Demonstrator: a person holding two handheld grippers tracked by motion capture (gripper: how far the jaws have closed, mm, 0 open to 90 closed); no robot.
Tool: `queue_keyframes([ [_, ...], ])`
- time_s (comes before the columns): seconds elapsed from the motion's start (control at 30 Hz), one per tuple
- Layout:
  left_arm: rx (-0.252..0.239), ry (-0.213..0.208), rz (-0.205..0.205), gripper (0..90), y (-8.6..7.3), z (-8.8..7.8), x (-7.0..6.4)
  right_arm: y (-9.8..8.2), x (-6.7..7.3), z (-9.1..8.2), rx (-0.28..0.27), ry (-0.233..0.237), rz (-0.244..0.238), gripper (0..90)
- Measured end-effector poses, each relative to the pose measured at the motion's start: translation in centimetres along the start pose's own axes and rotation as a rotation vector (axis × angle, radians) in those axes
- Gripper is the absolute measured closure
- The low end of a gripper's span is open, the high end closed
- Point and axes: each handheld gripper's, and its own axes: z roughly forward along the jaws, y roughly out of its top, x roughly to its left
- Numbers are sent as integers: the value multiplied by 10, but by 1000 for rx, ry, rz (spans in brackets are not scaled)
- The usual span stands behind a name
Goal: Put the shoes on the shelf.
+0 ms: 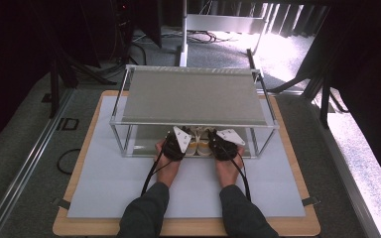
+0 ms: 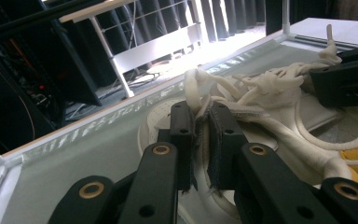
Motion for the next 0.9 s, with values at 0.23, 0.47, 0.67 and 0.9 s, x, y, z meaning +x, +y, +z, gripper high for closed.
queue_keyframes([
  [0.23,-2,11,15,812,-1,4,-1,-1,0,2,2,-13,2,789],
  [0.47,12,-16,-2,789,-3,4,3,-1,-4,4,11,-8,-2,780],
  [0.67,30,42,-115,741,-6,3,0,-2,-4,4,38,18,17,760],
  [0.9,30,80,-121,646,-6,2,3,-2,-5,3,37,4,11,674],
])
